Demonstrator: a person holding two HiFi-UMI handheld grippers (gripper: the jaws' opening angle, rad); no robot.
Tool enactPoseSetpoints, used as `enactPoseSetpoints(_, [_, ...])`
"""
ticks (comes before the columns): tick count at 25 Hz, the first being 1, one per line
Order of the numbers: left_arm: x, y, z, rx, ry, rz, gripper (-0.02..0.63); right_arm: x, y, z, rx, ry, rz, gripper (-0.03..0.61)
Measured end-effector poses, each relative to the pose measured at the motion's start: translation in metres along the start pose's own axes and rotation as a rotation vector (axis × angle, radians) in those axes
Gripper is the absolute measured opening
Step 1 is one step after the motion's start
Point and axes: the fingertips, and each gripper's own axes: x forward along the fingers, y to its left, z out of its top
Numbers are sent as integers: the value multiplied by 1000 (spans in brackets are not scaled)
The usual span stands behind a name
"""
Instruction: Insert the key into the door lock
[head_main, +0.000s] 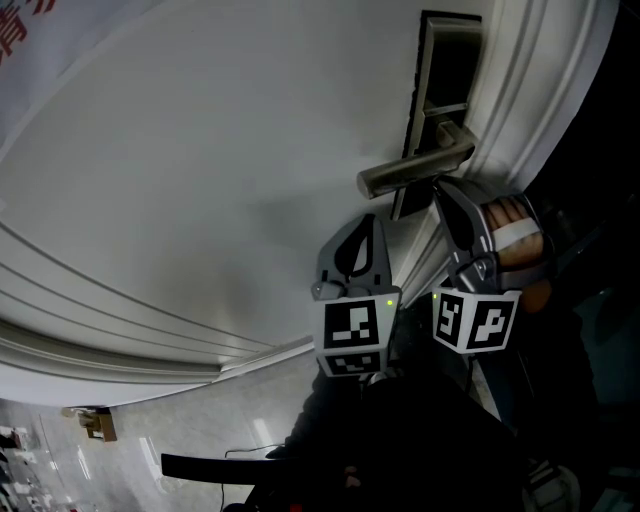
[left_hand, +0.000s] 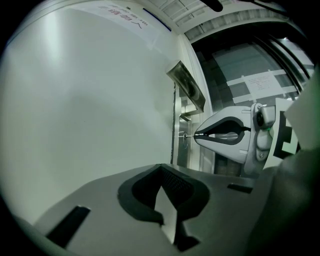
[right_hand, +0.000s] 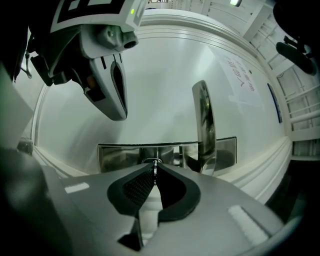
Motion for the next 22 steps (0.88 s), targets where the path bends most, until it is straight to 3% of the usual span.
enactPoseSetpoints(22, [1, -3, 1, -9, -6, -8, 2, 2, 0, 0, -15, 3, -2, 14])
